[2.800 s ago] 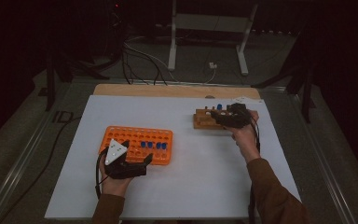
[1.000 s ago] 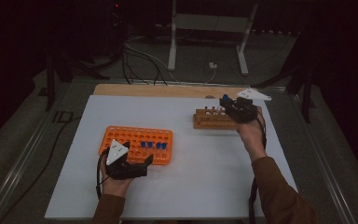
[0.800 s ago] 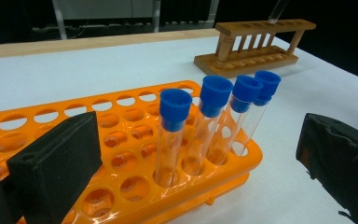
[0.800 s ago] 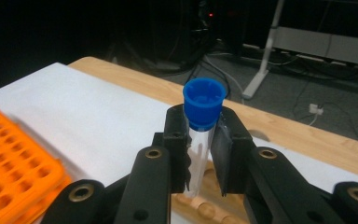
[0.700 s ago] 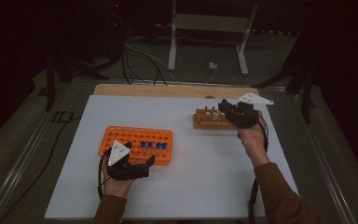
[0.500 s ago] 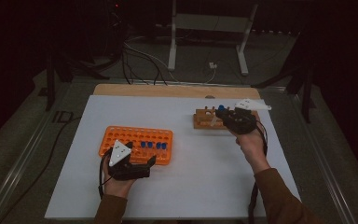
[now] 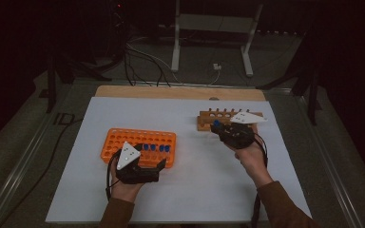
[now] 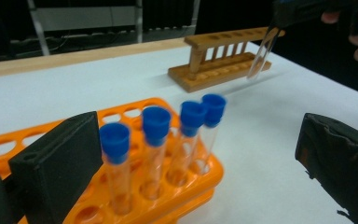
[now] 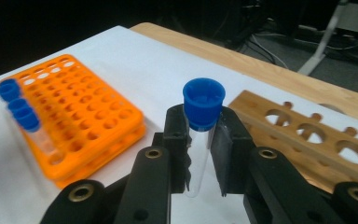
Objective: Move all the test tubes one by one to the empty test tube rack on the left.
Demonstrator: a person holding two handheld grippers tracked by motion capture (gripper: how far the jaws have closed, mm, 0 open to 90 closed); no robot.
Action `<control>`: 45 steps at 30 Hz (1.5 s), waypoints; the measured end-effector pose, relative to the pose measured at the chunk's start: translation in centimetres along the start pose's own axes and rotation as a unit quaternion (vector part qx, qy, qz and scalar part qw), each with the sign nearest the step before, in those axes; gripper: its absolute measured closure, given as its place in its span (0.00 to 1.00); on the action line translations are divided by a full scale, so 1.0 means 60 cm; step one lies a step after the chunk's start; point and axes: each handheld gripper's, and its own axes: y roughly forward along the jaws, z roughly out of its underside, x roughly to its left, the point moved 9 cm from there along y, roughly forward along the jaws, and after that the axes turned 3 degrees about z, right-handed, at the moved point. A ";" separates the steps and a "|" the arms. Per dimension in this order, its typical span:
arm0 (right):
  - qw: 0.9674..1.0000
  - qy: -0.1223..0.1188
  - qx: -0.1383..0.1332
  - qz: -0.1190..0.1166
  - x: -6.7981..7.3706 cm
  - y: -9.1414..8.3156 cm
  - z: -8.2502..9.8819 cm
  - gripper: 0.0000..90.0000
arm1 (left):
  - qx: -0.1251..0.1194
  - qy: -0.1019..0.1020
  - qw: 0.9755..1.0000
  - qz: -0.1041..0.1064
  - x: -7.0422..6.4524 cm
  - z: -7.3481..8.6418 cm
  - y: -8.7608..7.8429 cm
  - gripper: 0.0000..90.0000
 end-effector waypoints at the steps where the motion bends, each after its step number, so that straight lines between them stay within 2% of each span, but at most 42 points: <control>1: 1.000 -0.001 0.003 -0.003 0.004 0.000 0.002 0.86 | 0.000 0.002 1.000 0.003 -0.004 -0.002 0.001 0.01; 6: 1.000 -0.003 0.015 -0.018 0.022 0.000 0.015 0.86 | -0.002 0.019 1.000 0.015 -0.026 -0.014 0.010 0.02; 10: 0.999 0.003 0.018 -0.033 0.033 -0.002 0.023 0.86 | -0.002 0.048 0.999 0.021 -0.054 -0.026 0.020 0.03; 12: 0.999 0.004 0.019 -0.040 0.040 -0.005 0.026 0.86 | -0.003 0.066 0.998 0.014 -0.068 -0.030 0.026 0.05; 14: 0.998 0.007 0.021 -0.051 0.048 -0.009 0.029 0.86 | -0.002 0.078 0.997 0.018 -0.083 -0.034 0.034 0.07; 19: 0.997 -0.003 0.023 -0.069 0.072 -0.020 0.033 0.86 | 0.015 0.088 0.995 0.034 -0.112 -0.031 0.063 0.09; 22: 0.996 -0.007 0.023 -0.080 0.087 -0.025 0.034 0.86 | 0.033 0.098 0.994 0.023 -0.120 -0.026 0.082 0.18; 24: 0.996 -0.007 0.021 -0.087 0.096 -0.028 0.033 0.86 | 0.038 0.100 0.994 0.025 -0.127 -0.023 0.092 0.19; 27: 0.995 -0.008 0.022 -0.096 0.106 -0.031 0.034 0.86 | 0.043 0.098 0.994 0.018 -0.132 -0.021 0.103 0.28; 31: 0.994 -0.008 0.021 -0.104 0.116 -0.035 0.033 0.86 | 0.041 0.091 0.994 0.038 -0.141 -0.020 0.112 0.48; 36: 0.994 -0.010 0.017 -0.109 0.124 -0.037 0.031 0.86 | 0.043 0.085 0.994 0.048 -0.147 -0.017 0.121 0.65; 40: 0.993 -0.011 0.017 -0.114 0.128 -0.038 0.031 0.86 | 0.039 0.078 0.995 0.052 -0.148 -0.020 0.123 0.75; 45: 0.993 -0.011 0.016 -0.115 0.130 -0.038 0.031 0.86 | 0.037 0.079 0.995 0.058 -0.150 -0.020 0.122 0.83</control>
